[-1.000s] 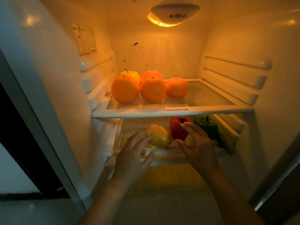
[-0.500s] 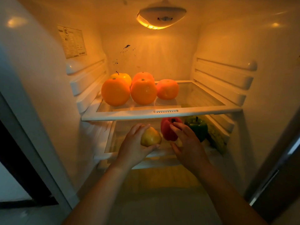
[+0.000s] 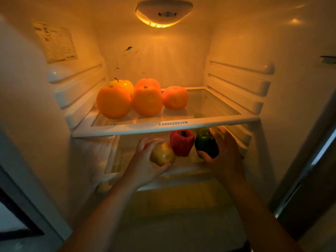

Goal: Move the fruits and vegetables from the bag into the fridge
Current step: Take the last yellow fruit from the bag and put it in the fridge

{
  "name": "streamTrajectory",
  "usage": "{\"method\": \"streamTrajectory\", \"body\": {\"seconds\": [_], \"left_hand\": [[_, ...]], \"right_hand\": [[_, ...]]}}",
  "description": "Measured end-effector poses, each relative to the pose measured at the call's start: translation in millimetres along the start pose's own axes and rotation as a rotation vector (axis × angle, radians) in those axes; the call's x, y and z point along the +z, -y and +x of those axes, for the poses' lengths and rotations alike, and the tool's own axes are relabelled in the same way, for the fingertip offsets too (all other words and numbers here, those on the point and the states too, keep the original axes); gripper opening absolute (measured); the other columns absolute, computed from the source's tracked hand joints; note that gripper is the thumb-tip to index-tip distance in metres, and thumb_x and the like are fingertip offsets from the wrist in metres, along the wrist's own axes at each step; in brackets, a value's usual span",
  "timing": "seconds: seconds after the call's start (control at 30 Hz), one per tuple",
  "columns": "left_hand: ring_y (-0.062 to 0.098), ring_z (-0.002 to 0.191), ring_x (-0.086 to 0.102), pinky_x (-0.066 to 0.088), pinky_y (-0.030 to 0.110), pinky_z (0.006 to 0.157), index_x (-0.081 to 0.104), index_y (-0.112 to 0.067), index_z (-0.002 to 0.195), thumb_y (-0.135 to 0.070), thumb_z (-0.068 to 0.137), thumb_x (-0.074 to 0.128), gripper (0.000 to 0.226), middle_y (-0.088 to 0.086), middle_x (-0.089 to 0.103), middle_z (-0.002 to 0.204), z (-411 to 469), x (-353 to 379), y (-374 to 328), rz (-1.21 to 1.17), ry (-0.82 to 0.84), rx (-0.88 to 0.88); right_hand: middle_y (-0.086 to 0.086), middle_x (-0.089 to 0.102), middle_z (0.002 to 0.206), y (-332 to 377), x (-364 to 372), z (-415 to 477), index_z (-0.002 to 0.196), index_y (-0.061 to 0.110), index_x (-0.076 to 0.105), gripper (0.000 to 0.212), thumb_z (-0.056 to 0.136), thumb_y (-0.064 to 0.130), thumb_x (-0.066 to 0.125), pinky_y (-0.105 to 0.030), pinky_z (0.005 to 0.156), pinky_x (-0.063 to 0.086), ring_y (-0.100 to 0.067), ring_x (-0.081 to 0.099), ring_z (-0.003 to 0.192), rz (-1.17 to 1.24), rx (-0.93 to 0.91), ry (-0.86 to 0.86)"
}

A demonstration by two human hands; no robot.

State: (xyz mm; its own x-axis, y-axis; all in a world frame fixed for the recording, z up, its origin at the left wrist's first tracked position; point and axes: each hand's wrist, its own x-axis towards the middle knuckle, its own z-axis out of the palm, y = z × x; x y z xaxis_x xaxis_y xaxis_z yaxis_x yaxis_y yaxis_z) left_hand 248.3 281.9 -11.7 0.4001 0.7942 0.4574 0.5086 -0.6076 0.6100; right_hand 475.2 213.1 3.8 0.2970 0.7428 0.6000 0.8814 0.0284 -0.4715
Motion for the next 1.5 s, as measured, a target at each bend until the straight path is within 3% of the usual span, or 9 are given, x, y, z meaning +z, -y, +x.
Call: {"method": "streamTrajectory", "body": {"seconds": [0.17, 0.4, 0.6, 0.77, 0.87, 1.1, 1.23, 1.3, 1.5], "left_hand": [[0.002, 0.119, 0.031, 0.028, 0.001, 0.089, 0.048, -0.034, 0.127, -0.031, 0.065, 0.083, 0.071, -0.009, 0.027, 0.126, 5, 5, 2, -0.054, -0.016, -0.038], [-0.004, 0.120, 0.020, 0.017, -0.006, 0.086, 0.042, -0.032, 0.134, -0.031, 0.069, 0.080, 0.075, -0.004, 0.021, 0.138, 11, 8, 1, -0.048, -0.026, -0.077], [0.005, 0.127, 0.026, 0.017, -0.006, 0.089, 0.037, -0.040, 0.131, -0.027, 0.074, 0.076, 0.070, -0.001, 0.026, 0.139, 8, 1, 3, -0.044, -0.044, -0.051], [0.012, 0.127, 0.033, 0.037, 0.031, 0.105, 0.043, -0.026, 0.135, -0.023, 0.078, 0.074, 0.065, -0.005, 0.031, 0.133, 3, -6, 7, -0.060, -0.013, -0.079], [0.008, 0.124, 0.032, 0.039, 0.034, 0.104, 0.041, -0.027, 0.137, -0.021, 0.078, 0.073, 0.067, -0.004, 0.031, 0.136, 0, -8, 4, -0.044, -0.001, -0.079], [0.006, 0.128, 0.031, 0.038, 0.031, 0.103, 0.038, -0.026, 0.140, -0.030, 0.079, 0.071, 0.070, -0.006, 0.029, 0.141, -17, -10, -4, -0.031, -0.032, -0.068], [-0.007, 0.123, 0.026, 0.024, -0.002, 0.093, 0.038, -0.026, 0.139, -0.033, 0.083, 0.067, 0.064, -0.014, 0.028, 0.140, -34, -12, -12, 0.008, -0.060, -0.063], [-0.012, 0.119, 0.024, 0.020, -0.010, 0.084, 0.039, -0.027, 0.139, -0.033, 0.085, 0.064, 0.060, -0.015, 0.028, 0.139, -42, -16, -17, 0.019, -0.052, -0.063], [-0.011, 0.121, 0.022, 0.033, 0.019, 0.099, 0.035, -0.038, 0.138, -0.039, 0.087, 0.060, 0.057, -0.020, 0.026, 0.139, -63, -28, -33, 0.088, -0.051, -0.045]], "right_hand": [[-0.013, 0.042, 0.140, -5, 6, 9, 0.134, 0.009, 0.044, 0.075, 0.069, 0.022, 0.080, -0.045, 0.101, 0.040, -0.032, 0.040, 0.128, 0.035, -0.044, 0.025], [-0.019, 0.046, 0.135, -5, 15, 11, 0.131, 0.004, 0.047, 0.075, 0.067, 0.020, 0.082, -0.042, 0.093, 0.044, -0.036, 0.046, 0.123, 0.035, -0.058, -0.063], [-0.018, 0.045, 0.137, -5, 12, 11, 0.131, 0.006, 0.046, 0.073, 0.069, 0.021, 0.082, -0.045, 0.095, 0.044, -0.034, 0.043, 0.126, 0.047, -0.065, -0.069], [-0.015, 0.043, 0.138, 0, 8, 8, 0.131, 0.008, 0.047, 0.068, 0.072, 0.020, 0.079, -0.046, 0.101, 0.040, -0.032, 0.039, 0.129, 0.062, -0.029, -0.068], [-0.016, 0.044, 0.138, 5, 6, 4, 0.130, 0.007, 0.048, 0.066, 0.072, 0.018, 0.078, -0.045, 0.100, 0.039, -0.033, 0.040, 0.128, 0.047, -0.026, -0.073], [-0.013, 0.041, 0.140, 10, -3, -13, 0.133, 0.010, 0.047, 0.065, 0.076, 0.022, 0.075, -0.044, 0.107, 0.034, -0.030, 0.036, 0.131, 0.070, 0.021, -0.052], [-0.016, 0.043, 0.139, 8, -8, -27, 0.132, 0.008, 0.049, 0.061, 0.077, 0.024, 0.073, -0.047, 0.107, 0.034, -0.032, 0.037, 0.131, 0.114, -0.003, -0.061], [-0.015, 0.042, 0.141, 9, -10, -29, 0.133, 0.008, 0.048, 0.062, 0.078, 0.022, 0.073, -0.044, 0.109, 0.031, -0.032, 0.035, 0.133, 0.116, 0.000, -0.043], [-0.014, 0.038, 0.144, 21, -16, -37, 0.135, 0.009, 0.046, 0.061, 0.081, 0.023, 0.071, -0.037, 0.107, 0.027, -0.030, 0.032, 0.134, 0.108, -0.012, -0.002]]}}
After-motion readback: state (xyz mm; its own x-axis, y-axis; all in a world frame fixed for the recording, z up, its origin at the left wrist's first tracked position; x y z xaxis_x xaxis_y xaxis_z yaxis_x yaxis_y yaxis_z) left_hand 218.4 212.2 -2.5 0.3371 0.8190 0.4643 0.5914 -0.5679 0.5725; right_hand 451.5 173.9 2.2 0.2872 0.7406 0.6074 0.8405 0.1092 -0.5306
